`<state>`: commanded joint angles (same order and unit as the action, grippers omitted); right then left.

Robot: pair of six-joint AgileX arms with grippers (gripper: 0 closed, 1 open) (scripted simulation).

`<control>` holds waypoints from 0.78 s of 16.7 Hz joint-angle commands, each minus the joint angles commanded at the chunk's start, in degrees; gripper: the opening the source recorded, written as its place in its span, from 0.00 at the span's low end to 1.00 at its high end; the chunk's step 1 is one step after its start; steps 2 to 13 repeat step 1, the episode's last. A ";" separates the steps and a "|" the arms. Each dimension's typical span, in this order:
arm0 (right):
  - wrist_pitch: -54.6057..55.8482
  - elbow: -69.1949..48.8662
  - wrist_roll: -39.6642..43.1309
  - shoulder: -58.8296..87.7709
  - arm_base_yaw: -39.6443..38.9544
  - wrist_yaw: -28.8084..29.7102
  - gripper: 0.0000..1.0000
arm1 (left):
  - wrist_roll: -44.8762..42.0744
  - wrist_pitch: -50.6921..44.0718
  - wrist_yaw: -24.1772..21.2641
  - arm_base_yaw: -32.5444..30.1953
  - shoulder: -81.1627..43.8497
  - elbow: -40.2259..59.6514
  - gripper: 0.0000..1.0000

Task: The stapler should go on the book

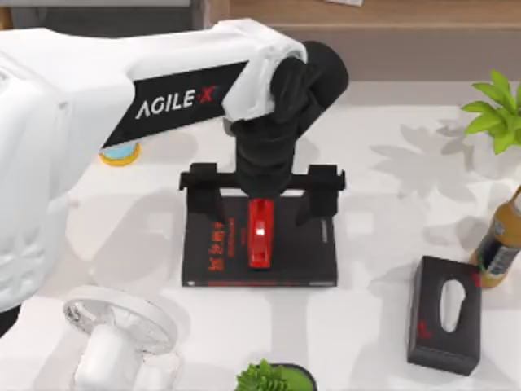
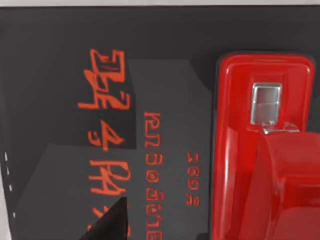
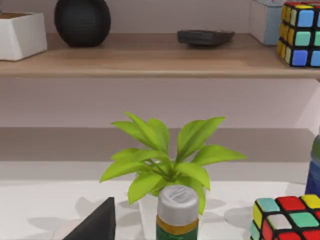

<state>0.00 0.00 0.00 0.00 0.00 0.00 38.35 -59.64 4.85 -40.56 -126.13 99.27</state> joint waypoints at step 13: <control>0.00 0.00 0.00 0.00 0.00 0.00 1.00 | 0.00 0.00 0.00 0.00 0.00 0.00 1.00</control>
